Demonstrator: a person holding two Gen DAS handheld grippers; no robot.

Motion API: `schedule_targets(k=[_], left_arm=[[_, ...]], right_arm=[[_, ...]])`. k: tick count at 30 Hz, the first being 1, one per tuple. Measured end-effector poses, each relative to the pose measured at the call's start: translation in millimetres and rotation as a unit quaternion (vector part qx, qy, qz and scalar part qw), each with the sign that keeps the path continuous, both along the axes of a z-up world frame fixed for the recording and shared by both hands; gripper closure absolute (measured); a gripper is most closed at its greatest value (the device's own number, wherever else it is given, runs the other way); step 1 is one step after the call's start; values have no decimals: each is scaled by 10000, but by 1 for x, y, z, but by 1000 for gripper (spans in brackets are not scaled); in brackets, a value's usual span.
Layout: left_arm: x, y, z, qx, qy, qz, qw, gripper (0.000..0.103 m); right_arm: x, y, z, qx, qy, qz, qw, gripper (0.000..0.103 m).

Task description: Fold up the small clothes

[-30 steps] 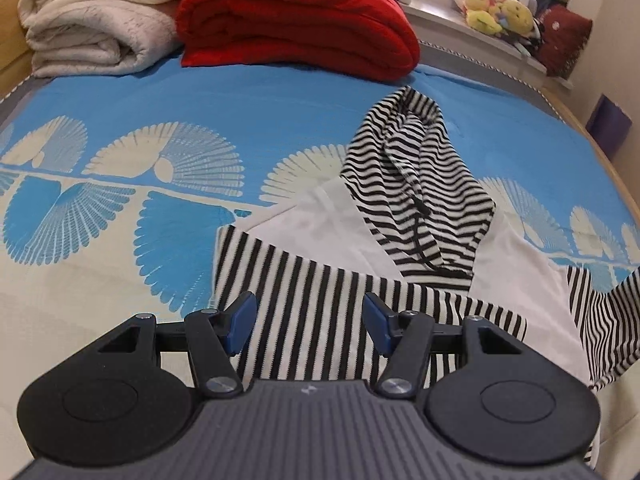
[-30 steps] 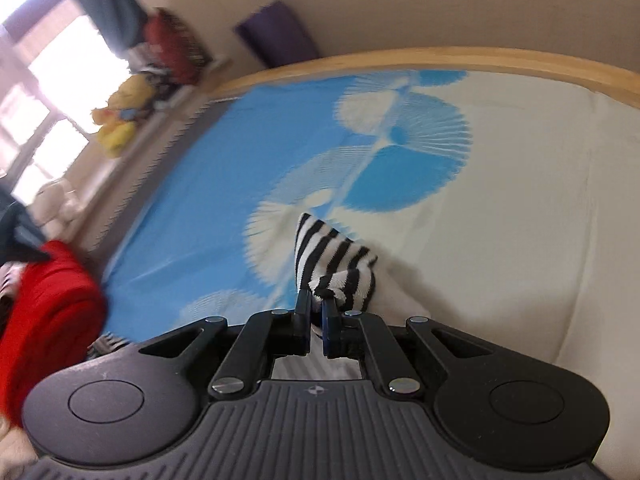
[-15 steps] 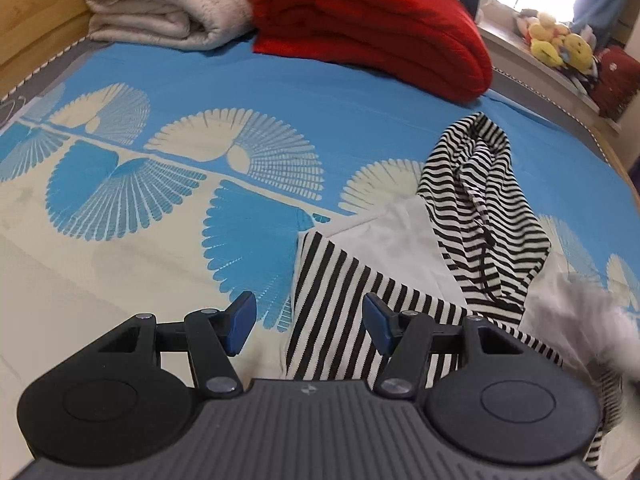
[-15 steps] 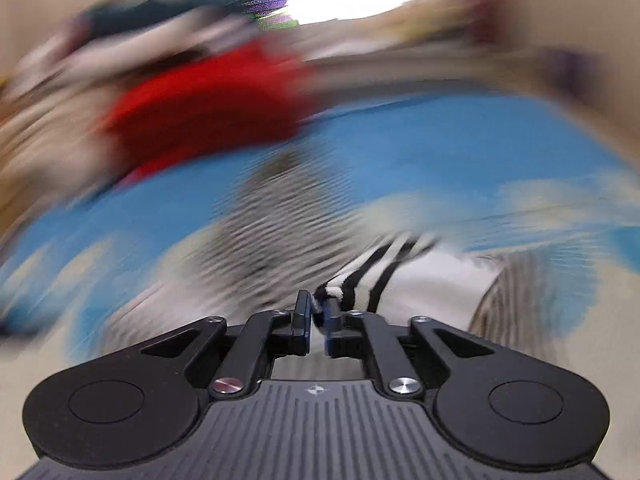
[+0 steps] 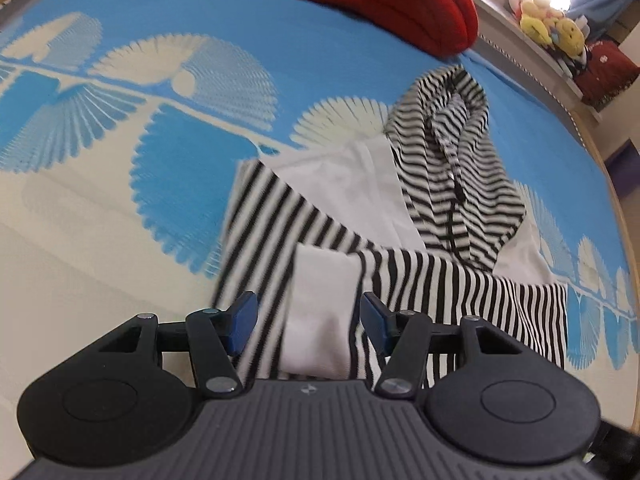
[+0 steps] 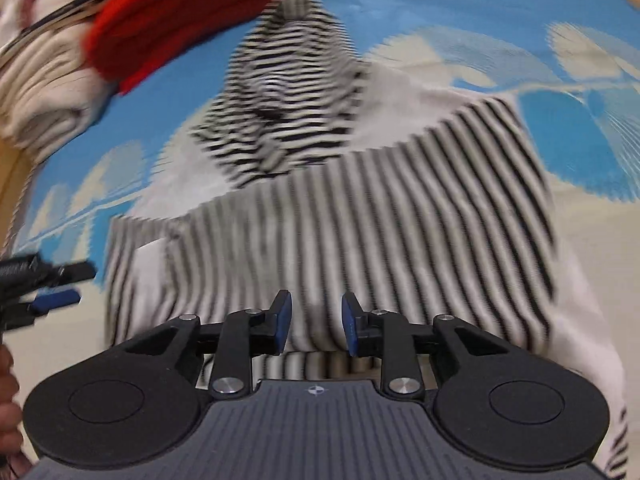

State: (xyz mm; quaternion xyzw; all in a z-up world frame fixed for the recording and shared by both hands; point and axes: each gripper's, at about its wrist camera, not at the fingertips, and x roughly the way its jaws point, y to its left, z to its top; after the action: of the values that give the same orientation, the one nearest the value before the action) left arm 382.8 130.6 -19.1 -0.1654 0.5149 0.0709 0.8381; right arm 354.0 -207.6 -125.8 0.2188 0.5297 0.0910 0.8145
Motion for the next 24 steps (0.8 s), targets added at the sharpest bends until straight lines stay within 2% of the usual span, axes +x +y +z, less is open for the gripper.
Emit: schedule_targets(k=[5, 8, 11, 12, 14, 16, 19, 24], left_arm=[[8, -6, -33, -146, 403, 138, 9990, 41], [10, -10, -51, -38, 748, 117, 9971, 41], [9, -14, -55, 104, 750, -37, 9971, 43], [8, -15, -54, 146, 729, -83, 9972, 50], [6, -13, -51, 202, 689, -135, 9973, 99], [4, -16, -42, 417, 518, -262, 9974, 100], [-1, -24, -16, 506, 166, -459, 9975, 101], [-16, -22, 23, 573, -200, -344, 9976, 101]], right_arm=[[-1, -40, -21, 176, 491, -760, 9957, 73], [2, -59, -25, 197, 618, -1093, 9919, 72], [6, -74, -32, 260, 772, -1409, 9867, 69], [5, -79, -34, 294, 848, -1522, 9843, 69], [4, -87, -38, 409, 977, -1741, 9790, 69], [2, -91, -38, 442, 1039, -1891, 9754, 69], [0, -91, -30, 411, 949, -1927, 9758, 69], [-3, -83, -19, 398, 808, -1795, 9796, 68]])
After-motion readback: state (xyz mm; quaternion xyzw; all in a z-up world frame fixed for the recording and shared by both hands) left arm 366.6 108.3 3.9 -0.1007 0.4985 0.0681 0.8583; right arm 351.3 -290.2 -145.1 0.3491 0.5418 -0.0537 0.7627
